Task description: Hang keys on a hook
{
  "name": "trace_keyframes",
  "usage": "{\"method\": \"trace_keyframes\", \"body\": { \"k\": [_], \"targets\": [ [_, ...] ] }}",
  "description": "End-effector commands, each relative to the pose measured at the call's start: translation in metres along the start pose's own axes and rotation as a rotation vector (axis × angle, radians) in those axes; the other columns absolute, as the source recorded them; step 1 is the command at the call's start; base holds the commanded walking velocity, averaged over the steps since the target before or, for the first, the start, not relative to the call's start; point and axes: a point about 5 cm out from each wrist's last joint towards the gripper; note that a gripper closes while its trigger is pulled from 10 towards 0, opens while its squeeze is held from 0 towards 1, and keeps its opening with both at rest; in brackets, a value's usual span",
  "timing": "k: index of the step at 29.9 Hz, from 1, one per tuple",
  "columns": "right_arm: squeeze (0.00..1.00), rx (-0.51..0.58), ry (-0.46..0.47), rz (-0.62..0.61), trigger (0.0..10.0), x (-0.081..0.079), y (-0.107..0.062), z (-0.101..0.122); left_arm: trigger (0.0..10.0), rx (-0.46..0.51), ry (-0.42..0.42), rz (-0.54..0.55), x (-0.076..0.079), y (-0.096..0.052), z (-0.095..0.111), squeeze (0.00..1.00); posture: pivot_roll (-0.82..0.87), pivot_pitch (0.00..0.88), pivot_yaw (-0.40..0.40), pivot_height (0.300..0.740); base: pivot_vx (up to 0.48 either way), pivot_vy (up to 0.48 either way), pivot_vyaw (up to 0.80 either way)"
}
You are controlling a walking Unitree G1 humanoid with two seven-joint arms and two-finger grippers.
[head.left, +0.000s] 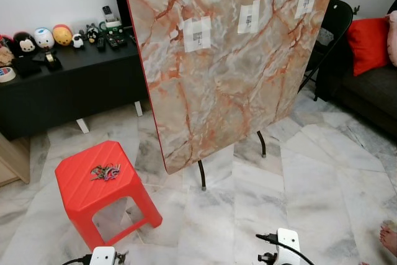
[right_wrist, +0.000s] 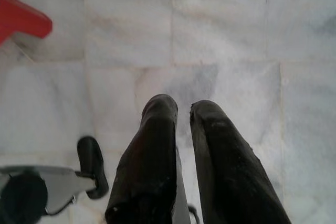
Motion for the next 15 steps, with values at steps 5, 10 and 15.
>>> {"method": "trace_keyframes", "body": {
  "k": [5,10,15],
  "targets": [
    [0.00,-0.011,-0.021,0.004,10.0,0.0030,-0.0010,-0.0073,10.0,-0.012,0.003,-0.007,0.0019,-0.0003,-0.0031,0.00,0.03,0.000,-0.020,0.740,0.000,-0.109,-0.77],
    [0.00,-0.018,-0.014,0.000,10.0,0.0045,-0.0014,-0.0105,10.0,-0.018,0.003,-0.008,0.0018,-0.0006,-0.0045,0.00,0.03,0.000,-0.019,0.740,0.000,0.000,-0.74],
    [0.00,-0.005,-0.007,0.001,10.0,0.0035,-0.0012,-0.0078,10.0,-0.020,0.004,-0.007,0.0013,-0.0007,-0.0052,0.00,0.03,0.000,-0.019,0.740,0.000,0.000,-0.45]
  ]
}}
Point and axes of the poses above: a point about 5 cm out from each wrist's last joint towards the gripper, its own y axis pointing out of the wrist towards the gripper, its own z axis along the axis of the wrist's last joint, x = y × z, and after that the axes turned 7 degrees about y, right-handed
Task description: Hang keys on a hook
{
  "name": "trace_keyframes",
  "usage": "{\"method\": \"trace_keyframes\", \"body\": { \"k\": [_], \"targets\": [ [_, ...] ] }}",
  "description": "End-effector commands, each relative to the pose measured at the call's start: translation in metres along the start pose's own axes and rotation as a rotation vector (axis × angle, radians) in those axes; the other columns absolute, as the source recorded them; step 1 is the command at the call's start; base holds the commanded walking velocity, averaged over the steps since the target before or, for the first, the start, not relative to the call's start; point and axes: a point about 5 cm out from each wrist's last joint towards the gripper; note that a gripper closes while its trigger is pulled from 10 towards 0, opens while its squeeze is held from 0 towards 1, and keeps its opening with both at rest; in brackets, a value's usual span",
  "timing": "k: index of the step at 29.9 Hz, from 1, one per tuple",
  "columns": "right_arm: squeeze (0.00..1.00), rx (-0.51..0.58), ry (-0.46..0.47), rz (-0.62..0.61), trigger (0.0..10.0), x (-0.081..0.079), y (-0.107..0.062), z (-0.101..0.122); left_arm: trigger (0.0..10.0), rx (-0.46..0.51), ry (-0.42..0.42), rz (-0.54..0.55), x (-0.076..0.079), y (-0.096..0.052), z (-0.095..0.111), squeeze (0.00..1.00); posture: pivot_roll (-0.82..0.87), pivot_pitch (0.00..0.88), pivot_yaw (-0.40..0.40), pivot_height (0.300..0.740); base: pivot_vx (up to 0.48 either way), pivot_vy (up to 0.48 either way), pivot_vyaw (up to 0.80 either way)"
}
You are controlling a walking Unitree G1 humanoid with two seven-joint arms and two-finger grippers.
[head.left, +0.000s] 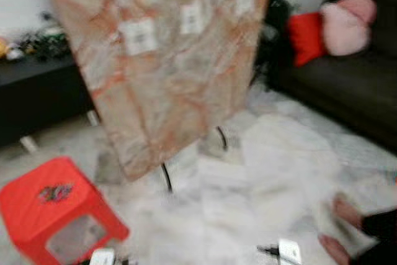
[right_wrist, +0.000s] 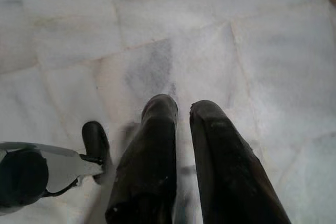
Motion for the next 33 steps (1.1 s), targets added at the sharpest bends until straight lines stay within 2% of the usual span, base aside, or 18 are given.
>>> {"method": "trace_keyframes", "body": {
  "k": [1,8,16,33],
  "targets": [
    [0.00,0.021,-0.005,-0.005,10.0,0.0021,0.0000,0.0056,10.0,-0.008,0.008,-0.003,0.0008,-0.0002,-0.0017,0.00,0.03,0.000,-0.019,0.740,0.000,0.000,0.00],
    [0.00,0.024,-0.010,-0.002,10.0,0.0017,0.0000,0.0056,10.0,0.002,0.011,-0.004,-0.0010,-0.0001,0.0000,0.00,0.03,0.000,-0.017,0.740,0.000,0.000,0.00],
    [0.00,0.019,-0.027,0.006,10.0,0.0015,-0.0001,0.0039,10.0,0.014,-0.037,-0.017,0.0014,-0.0004,-0.0009,0.00,0.03,0.000,-0.014,0.740,0.000,0.000,0.00],
    [0.00,0.009,-0.045,0.024,10.0,0.0002,-0.0001,0.0030,10.0,0.027,-0.064,-0.017,0.0009,0.0002,0.0026,0.00,0.03,0.000,-0.011,0.740,0.278,0.000,0.00]
  ]
}}
Point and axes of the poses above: a point about 5 cm out from each wrist's last joint towards the gripper, its own y axis pointing out of the wrist towards the gripper, its own z axis along the axis of the wrist's last joint, x = y × z, and after that the axes turned 7 degrees about y, right-handed
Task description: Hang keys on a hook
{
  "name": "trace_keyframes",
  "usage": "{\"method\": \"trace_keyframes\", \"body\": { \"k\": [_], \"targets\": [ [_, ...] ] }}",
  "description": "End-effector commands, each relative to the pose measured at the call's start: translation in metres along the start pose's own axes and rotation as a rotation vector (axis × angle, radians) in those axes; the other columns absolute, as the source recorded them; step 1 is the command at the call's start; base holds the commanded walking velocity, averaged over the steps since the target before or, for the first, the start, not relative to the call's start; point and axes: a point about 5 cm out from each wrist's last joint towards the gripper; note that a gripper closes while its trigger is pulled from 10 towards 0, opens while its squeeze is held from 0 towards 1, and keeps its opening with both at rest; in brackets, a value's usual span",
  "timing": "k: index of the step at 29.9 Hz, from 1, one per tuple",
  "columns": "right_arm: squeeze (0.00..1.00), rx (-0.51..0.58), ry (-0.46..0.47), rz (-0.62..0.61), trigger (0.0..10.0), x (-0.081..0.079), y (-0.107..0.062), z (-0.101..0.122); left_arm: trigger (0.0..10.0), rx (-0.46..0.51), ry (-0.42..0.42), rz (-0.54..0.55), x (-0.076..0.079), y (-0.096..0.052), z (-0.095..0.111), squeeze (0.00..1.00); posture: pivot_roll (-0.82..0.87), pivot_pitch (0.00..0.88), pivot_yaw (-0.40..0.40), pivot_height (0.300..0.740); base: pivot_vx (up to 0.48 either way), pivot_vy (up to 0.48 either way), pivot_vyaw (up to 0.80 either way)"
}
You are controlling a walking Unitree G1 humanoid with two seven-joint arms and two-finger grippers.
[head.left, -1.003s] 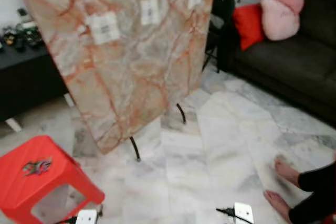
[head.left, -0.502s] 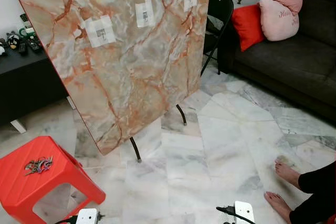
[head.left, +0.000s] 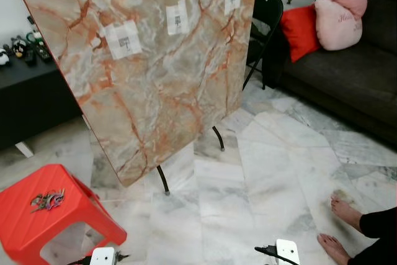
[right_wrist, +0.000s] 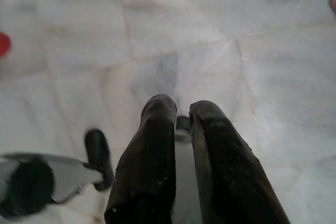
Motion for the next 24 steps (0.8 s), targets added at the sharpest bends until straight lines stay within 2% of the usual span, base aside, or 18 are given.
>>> {"method": "trace_keyframes", "body": {
  "k": [1,9,16,24],
  "targets": [
    [0.00,0.006,-0.001,-0.011,10.0,0.005,-0.001,0.002,10.0,0.014,-0.010,-0.012,0.004,0.001,0.005,0.00,0.03,0.000,-0.011,0.740,0.319,0.000,0.00],
    [0.00,0.007,-0.021,-0.001,10.0,0.004,-0.001,0.003,10.0,0.018,-0.014,-0.014,0.005,0.001,0.005,0.00,0.03,0.000,-0.012,0.740,0.322,0.000,0.00],
    [0.00,0.010,-0.042,0.009,10.0,0.004,-0.001,0.003,10.0,0.021,-0.019,-0.012,0.005,0.001,0.005,0.00,0.03,0.000,-0.014,0.740,0.324,0.000,0.80],
    [0.00,0.013,-0.018,-0.001,10.0,0.005,-0.001,0.003,10.0,0.068,0.022,-0.022,0.002,0.003,0.019,0.00,0.03,0.000,-0.015,0.740,0.323,0.000,0.00]
  ]
}}
Point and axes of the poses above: a point about 5 cm out from each wrist's last joint towards the gripper, its own y axis pointing out of the wrist towards the gripper, its own z axis along the axis of the wrist's last joint, x = y × z, and after that the axes turned 7 degrees about y, right-handed
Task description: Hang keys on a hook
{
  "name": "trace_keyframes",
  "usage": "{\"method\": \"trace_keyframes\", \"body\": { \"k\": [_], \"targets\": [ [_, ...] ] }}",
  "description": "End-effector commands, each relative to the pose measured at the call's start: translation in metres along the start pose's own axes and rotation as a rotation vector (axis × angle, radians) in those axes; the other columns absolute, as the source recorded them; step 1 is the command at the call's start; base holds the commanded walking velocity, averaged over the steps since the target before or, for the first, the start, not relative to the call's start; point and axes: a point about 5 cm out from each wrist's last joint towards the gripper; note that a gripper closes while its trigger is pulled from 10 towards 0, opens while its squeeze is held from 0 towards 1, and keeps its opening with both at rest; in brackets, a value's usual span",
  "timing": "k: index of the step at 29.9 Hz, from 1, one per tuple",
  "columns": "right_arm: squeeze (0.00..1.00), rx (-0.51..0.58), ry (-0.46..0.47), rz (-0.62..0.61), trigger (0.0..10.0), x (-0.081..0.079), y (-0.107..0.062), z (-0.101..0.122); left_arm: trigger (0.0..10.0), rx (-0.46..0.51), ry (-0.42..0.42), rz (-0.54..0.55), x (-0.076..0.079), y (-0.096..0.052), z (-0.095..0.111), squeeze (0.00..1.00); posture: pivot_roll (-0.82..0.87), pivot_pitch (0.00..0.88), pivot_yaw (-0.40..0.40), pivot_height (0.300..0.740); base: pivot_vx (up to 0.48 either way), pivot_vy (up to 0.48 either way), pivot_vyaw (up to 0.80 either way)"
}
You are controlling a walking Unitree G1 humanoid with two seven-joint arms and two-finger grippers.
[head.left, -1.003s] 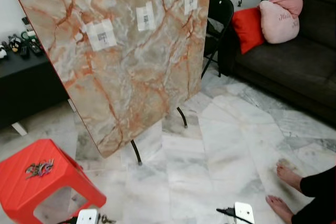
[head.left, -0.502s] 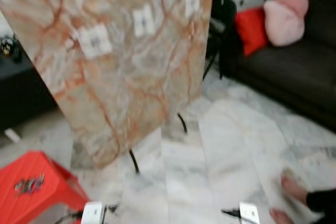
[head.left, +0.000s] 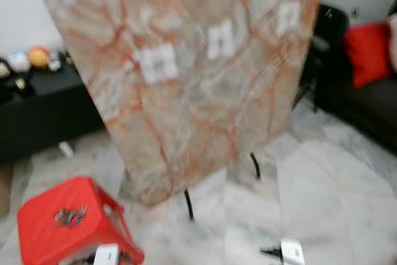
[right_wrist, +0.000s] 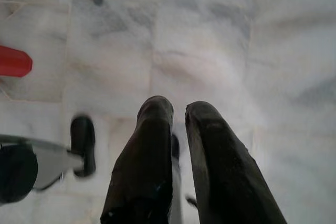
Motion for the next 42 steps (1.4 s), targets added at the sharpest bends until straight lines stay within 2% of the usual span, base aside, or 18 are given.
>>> {"method": "trace_keyframes", "body": {
  "k": [1,3,8,12,13,16,17,19,20,22,23,24,27,29,31,34,42],
  "targets": [
    [0.00,0.001,0.007,0.008,10.0,-0.005,0.001,-0.002,10.0,0.029,0.065,-0.006,-0.006,0.000,0.007,0.00,0.03,0.000,-0.015,0.740,0.322,0.000,0.00],
    [0.00,0.000,0.007,0.004,10.0,-0.005,0.000,-0.002,10.0,0.065,0.113,-0.032,-0.004,0.001,0.016,0.00,0.03,0.000,-0.016,0.740,0.322,0.000,0.00],
    [0.00,-0.011,0.008,0.001,10.0,-0.004,0.000,-0.003,10.0,0.154,0.152,-0.077,0.002,0.003,0.035,0.00,0.03,0.000,-0.015,0.740,0.324,0.000,0.00],
    [0.00,-0.017,0.008,-0.001,10.0,-0.004,0.000,-0.004,10.0,0.255,0.203,-0.099,0.004,0.004,0.058,0.00,0.03,0.000,-0.013,0.740,0.327,0.000,-0.71],
    [0.00,-0.017,0.008,-0.001,10.0,-0.004,0.000,-0.004,10.0,0.255,0.203,-0.099,0.004,0.004,0.058,0.00,0.03,0.000,-0.013,0.740,0.326,0.000,-0.76],
    [0.00,-0.004,0.015,-0.007,10.0,-0.004,0.000,-0.003,10.0,0.394,0.206,-0.087,0.000,0.001,0.091,0.00,0.03,0.000,-0.013,0.740,0.102,0.000,0.00],
    [0.00,-0.004,0.015,-0.007,10.0,-0.004,0.000,-0.003,10.0,0.394,0.206,-0.087,0.000,0.001,0.091,0.00,0.03,0.000,-0.013,0.740,0.000,0.000,0.00],
    [0.00,-0.004,0.017,-0.008,10.0,-0.004,0.000,-0.003,10.0,0.477,0.200,-0.079,-0.003,-0.002,0.110,0.00,0.04,0.000,-0.014,0.740,0.000,0.000,0.00],
    [0.00,-0.004,0.017,-0.008,10.0,-0.004,0.000,-0.003,10.0,0.477,0.200,-0.079,-0.003,-0.002,0.110,0.00,0.04,0.000,-0.014,0.740,0.000,0.000,0.00],
    [0.00,-0.003,0.012,-0.009,10.0,-0.004,0.000,-0.002,10.0,0.633,0.166,-0.089,-0.001,-0.012,0.142,0.00,0.04,0.000,-0.016,0.740,0.000,0.000,0.00],
    [0.00,-0.003,0.012,-0.009,10.0,-0.004,0.000,-0.002,10.0,0.633,0.166,-0.089,-0.001,-0.012,0.142,0.00,0.04,0.000,-0.016,0.740,0.000,0.000,0.00],
    [0.00,-0.002,0.010,-0.008,10.0,-0.004,0.000,-0.002,10.0,0.699,0.155,-0.100,0.000,-0.017,0.157,0.00,0.04,0.000,-0.016,0.740,0.000,0.000,0.00],
    [0.00,0.000,0.008,-0.009,10.0,-0.004,0.000,-0.002,10.0,0.864,0.217,-0.141,0.006,-0.037,0.192,0.00,0.04,0.000,-0.014,0.740,0.000,0.000,0.00],
    [0.00,0.000,0.008,-0.010,10.0,-0.004,0.000,-0.002,10.0,0.892,0.228,-0.149,0.007,-0.041,0.198,0.00,0.04,0.000,-0.014,0.740,0.000,0.000,0.00],
    [0.00,0.001,0.005,-0.010,10.0,-0.004,0.000,-0.002,10.0,0.964,0.267,-0.185,0.010,-0.053,0.213,0.00,0.04,0.000,-0.011,0.740,0.000,0.000,0.00],
    [0.00,0.000,0.002,-0.010,10.0,-0.004,0.001,-0.002,10.0,0.992,0.292,-0.207,0.012,-0.059,0.219,0.00,0.04,0.000,-0.011,0.740,0.000,0.000,0.00],
    [0.00,0.001,-0.007,-0.013,10.0,-0.004,0.000,-0.002,10.0,1.051,0.365,-0.284,0.017,-0.090,0.219,0.00,0.04,0.000,-0.011,0.740,0.000,0.000,0.00]
  ]
}}
Point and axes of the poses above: a point about 5 cm out from each wrist's last joint towards the gripper, its own y axis pointing out of the wrist towards the gripper, its own z axis along the axis of the wrist's last joint, x = y × z, and after that the axes turned 7 degrees about y, right-handed
